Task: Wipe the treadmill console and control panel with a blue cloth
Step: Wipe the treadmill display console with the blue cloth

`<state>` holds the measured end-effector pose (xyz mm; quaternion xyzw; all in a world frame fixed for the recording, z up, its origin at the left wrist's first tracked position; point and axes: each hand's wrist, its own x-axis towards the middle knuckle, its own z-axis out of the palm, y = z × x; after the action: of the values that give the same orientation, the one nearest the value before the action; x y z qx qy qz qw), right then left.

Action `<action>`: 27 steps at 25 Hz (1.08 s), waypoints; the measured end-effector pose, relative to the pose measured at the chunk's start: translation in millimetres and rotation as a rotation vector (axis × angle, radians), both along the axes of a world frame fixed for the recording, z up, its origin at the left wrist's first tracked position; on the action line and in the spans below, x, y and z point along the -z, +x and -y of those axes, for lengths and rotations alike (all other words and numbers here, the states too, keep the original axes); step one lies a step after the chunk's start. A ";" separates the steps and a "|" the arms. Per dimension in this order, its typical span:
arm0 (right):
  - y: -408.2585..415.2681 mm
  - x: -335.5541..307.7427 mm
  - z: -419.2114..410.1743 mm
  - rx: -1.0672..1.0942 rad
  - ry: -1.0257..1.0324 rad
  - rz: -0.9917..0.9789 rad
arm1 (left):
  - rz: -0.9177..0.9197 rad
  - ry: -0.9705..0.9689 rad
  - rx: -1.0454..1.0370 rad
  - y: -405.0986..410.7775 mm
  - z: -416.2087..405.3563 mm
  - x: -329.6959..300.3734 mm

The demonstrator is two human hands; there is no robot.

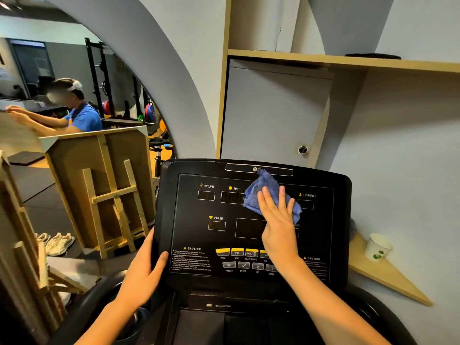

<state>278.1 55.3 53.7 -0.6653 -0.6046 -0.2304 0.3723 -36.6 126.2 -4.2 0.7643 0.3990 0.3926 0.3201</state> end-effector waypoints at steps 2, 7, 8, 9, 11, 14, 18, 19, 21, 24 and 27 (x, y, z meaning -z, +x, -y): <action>-9.2 4.7 -2.3 -0.006 -0.003 -0.003 | 0.003 -0.004 -0.002 -0.1 -0.3 0.9; -30.0 12.3 -8.9 -0.007 -0.042 0.035 | -0.004 -0.020 -0.008 0.0 -1.5 4.0; -34.6 14.4 -9.4 -0.021 -0.056 0.044 | -0.003 -0.017 -0.005 -0.1 -1.5 3.8; -39.0 17.1 -9.3 -0.034 -0.071 0.058 | -0.001 -0.013 0.000 -0.3 -1.8 3.7; -47.2 23.6 -7.9 -0.065 -0.100 0.083 | 0.003 -0.007 0.005 -0.7 -1.3 2.9; -60.1 37.9 -1.8 -0.167 -0.146 0.099 | 0.010 -0.006 0.005 -0.6 -1.5 2.2; -76.3 58.4 6.6 -0.275 -0.185 0.104 | 0.009 0.002 -0.005 0.8 -2.4 3.6; -79.4 63.3 8.0 -0.292 -0.191 0.116 | 0.007 0.009 -0.007 1.2 -2.6 3.7; -83.6 73.6 12.3 -0.325 -0.232 0.184 | 0.001 0.023 -0.009 1.7 -3.2 4.3; -82.2 88.6 22.1 -0.350 -0.313 0.343 | -0.004 0.024 -0.009 1.3 -3.8 4.9; -70.3 98.7 35.1 -0.383 -0.416 0.461 | 0.006 0.017 -0.011 0.8 -2.2 4.1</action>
<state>207.8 20.2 -45.0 -0.5321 -0.8203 -0.1725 0.1195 -35.8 128.3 -8.2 0.7636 0.3988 0.4002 0.3125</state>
